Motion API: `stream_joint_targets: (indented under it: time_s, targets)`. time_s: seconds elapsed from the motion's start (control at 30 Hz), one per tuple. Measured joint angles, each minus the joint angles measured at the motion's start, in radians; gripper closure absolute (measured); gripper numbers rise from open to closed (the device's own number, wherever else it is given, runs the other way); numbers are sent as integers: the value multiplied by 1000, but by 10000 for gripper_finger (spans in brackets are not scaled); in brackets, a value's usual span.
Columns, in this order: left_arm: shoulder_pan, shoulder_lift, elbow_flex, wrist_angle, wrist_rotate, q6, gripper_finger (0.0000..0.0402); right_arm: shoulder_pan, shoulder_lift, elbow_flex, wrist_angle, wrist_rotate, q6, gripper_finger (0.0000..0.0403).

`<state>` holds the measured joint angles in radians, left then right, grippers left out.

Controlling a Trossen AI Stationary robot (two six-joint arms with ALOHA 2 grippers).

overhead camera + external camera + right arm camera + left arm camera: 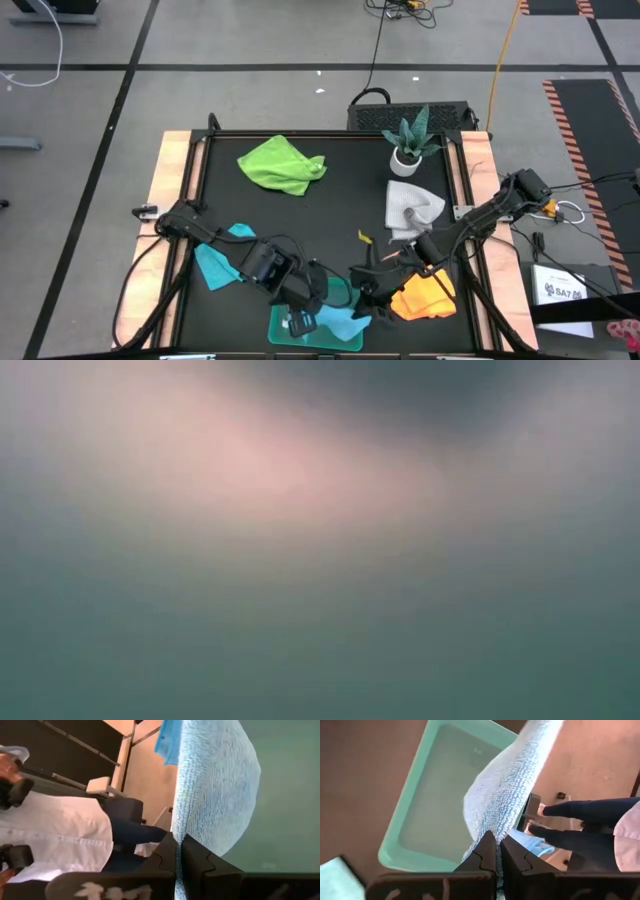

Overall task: Fold microfiber towels
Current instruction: Put the folded microfiber cloth into the green transparent bin

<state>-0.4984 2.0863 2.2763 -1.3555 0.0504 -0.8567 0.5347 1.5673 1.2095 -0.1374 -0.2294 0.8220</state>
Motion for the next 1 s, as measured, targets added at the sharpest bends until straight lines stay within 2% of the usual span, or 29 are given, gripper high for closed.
stream_joint_targets:
  time_s: [0.13,0.3,0.6,1.0]
  targets:
    - [-9,0,-58,65,1,-27,400,17,11,-1,-8,29,4,403]
    - [-17,2,-153,126,59,-56,400,32,55,-1,5,42,4,403]
    - [-29,2,-300,209,139,-95,400,6,152,-2,21,-7,-32,403]
    - [-8,2,-443,226,123,-72,396,-44,232,-1,11,-4,-125,403]
